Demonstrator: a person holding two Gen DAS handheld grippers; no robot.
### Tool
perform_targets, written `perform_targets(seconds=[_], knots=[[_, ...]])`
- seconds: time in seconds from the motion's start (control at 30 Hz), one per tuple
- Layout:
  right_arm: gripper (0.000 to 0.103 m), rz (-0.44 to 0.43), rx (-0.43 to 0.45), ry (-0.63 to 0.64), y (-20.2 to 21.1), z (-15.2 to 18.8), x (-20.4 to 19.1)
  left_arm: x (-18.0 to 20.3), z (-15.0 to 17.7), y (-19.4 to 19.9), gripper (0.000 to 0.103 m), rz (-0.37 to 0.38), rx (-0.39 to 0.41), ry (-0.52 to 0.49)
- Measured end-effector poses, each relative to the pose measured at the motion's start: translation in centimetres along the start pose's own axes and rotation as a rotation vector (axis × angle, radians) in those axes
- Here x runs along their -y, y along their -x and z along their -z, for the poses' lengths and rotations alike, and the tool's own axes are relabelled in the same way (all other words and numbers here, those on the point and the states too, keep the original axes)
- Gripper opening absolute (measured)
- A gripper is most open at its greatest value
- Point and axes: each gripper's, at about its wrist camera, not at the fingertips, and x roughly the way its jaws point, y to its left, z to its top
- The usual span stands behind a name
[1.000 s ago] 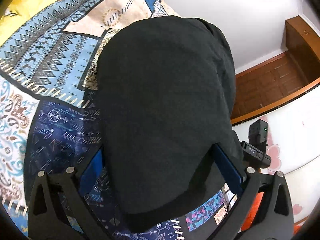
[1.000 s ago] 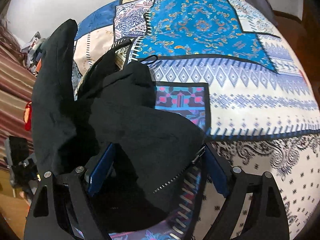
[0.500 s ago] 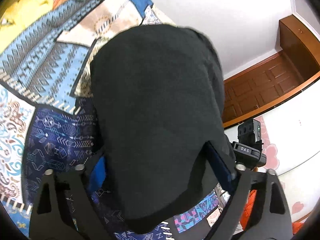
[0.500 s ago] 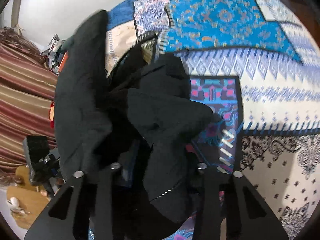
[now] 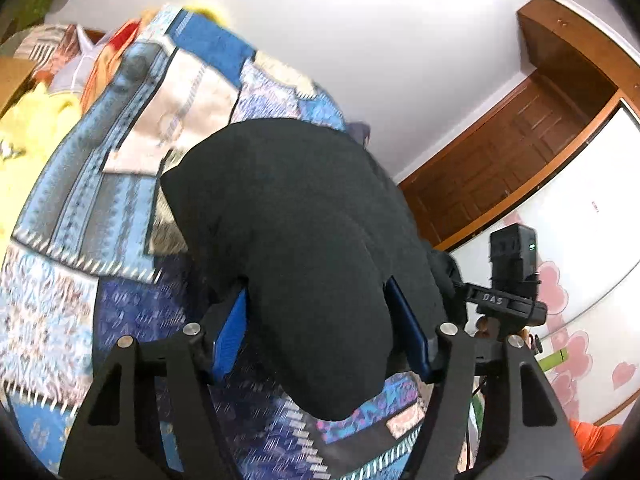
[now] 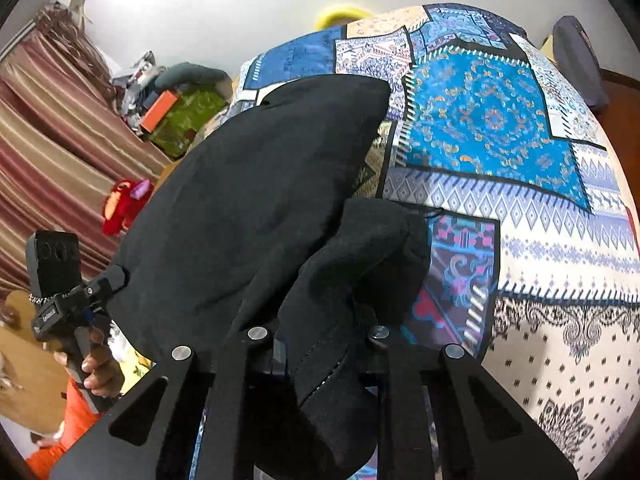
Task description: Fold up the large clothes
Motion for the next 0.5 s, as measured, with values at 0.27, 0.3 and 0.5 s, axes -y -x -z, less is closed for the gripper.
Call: perform_targets(seconds=[0.27,0.3,0.5], knots=[[0.029,0.063,-0.036,-0.06,-2.2,0.5,2.0,-7.7,2.9,-3.5,0.097,-0.035,-0.095,0.181],[0.035,0.084,-0.046,-0.061,-2.4,0.7,2.2,-8.2,2.9,-3.6,0.1,-0.031,-0.085,0.188],[0.058,0.086,-0.115,-0.146,-4.4,0.6,4.5,-10.2,2.3,-5.6,0.103,0.063,-0.087,0.246]])
